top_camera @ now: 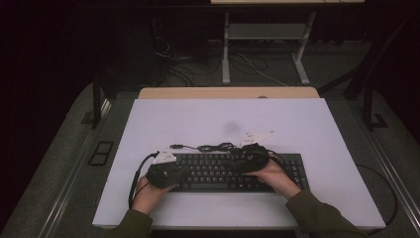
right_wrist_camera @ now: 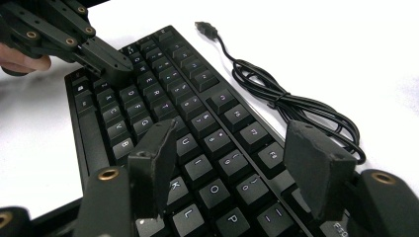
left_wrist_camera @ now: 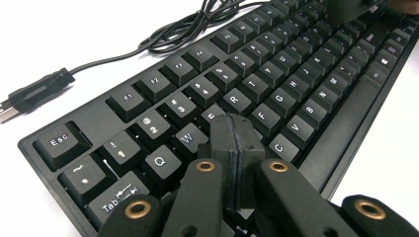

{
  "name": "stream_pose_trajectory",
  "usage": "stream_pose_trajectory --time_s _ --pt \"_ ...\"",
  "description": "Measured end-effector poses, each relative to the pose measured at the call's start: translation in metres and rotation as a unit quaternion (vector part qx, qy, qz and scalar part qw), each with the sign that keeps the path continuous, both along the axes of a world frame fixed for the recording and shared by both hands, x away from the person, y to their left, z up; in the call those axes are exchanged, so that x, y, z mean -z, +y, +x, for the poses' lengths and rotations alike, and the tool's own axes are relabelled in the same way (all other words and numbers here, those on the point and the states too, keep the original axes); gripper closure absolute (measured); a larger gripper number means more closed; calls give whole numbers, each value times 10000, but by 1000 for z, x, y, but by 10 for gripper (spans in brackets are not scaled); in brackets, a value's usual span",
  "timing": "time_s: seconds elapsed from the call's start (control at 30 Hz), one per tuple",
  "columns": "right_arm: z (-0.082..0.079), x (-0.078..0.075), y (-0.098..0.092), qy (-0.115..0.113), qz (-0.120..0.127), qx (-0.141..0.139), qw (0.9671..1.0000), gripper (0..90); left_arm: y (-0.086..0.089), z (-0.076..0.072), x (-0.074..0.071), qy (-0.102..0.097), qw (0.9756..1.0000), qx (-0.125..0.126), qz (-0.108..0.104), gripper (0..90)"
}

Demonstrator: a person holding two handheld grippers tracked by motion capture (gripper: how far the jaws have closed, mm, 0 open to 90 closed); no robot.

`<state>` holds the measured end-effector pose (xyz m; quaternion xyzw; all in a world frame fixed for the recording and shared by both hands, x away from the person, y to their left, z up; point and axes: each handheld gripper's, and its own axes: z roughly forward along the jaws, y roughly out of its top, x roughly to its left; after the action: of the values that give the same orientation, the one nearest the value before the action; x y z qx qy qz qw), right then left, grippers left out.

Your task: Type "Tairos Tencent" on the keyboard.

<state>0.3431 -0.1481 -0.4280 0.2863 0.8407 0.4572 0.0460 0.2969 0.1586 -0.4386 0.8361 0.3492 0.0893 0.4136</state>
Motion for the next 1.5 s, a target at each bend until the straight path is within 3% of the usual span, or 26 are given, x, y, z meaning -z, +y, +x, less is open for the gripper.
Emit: stream_pose_trajectory --time_s 0.4,0.47,0.77,0.83,1.1,1.5 --pt "0 0 0 -4 5 -3 10000 370 -1 -1 -1 -5 10000 -31 -39 893" --pt "0 0 0 -7 6 -6 10000 363 0 -1 -2 -11 9999 -24 -130 893" --pt "0 1 -1 40 51 43 10000 254 2 -1 -6 -64 9998 -25 -189 893" --pt "0 2 -1 15 43 114 9999 168 3 -2 -8 -83 9997 -30 -218 893" --pt "0 1 -2 -108 27 230 9997 153 5 -5 -13 -90 9994 -17 -322 893" --pt "-1 3 -1 -152 -21 289 9995 153 2 -9 -17 -5 9988 238 -433 893"
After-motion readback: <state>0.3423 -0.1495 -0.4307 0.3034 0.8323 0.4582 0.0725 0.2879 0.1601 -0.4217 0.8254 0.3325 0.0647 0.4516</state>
